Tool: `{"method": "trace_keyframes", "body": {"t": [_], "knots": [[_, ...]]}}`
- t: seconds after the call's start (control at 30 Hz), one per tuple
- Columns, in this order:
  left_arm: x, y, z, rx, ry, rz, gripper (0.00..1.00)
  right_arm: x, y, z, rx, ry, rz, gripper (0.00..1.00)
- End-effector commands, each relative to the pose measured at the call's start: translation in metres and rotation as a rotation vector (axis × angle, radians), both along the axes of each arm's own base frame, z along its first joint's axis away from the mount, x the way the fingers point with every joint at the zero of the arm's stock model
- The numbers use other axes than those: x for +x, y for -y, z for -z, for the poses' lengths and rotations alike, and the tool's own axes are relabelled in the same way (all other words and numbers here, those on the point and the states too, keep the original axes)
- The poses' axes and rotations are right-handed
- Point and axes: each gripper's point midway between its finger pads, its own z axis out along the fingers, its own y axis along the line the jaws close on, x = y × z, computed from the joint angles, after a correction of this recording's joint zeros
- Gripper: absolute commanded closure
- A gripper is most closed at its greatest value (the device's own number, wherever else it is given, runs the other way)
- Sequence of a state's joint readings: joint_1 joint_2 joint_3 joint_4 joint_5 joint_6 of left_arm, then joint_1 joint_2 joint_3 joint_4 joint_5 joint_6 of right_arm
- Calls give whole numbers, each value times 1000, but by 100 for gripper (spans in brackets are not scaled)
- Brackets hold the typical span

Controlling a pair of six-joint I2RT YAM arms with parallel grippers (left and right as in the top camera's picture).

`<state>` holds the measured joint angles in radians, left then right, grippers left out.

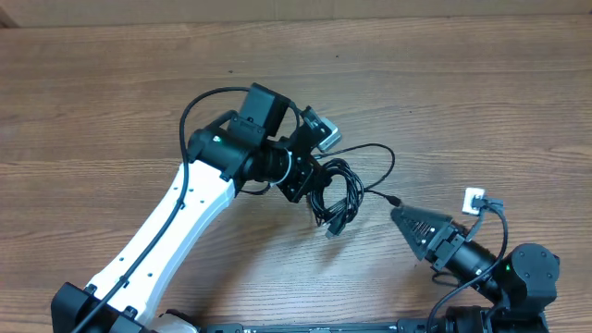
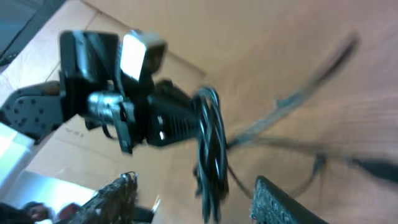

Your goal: Untangle cables

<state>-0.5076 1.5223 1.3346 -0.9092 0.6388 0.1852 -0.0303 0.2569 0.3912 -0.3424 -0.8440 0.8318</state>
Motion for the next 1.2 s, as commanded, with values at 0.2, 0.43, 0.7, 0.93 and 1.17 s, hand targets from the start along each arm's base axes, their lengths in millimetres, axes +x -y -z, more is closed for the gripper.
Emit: {"method": "trace_keyframes", "body": {"t": [0.2, 0.43, 0.7, 0.93, 1.17], "knots": [[9, -3, 1, 88, 52, -92, 96, 29, 6, 1, -26, -15, 44, 50], [14, 0, -3, 63, 22, -157, 96, 37, -20, 2, 57, -88, -140, 46], [14, 0, -3, 57, -26, -211, 96, 45, -66, 33, 38, -200, -261, 52], [12, -2, -1, 64, -59, -234, 96, 51, -92, 62, 2, -268, -300, 82], [14, -15, 7, 131, -56, -276, 96, 51, -93, 72, -7, -311, -303, 96]]}}
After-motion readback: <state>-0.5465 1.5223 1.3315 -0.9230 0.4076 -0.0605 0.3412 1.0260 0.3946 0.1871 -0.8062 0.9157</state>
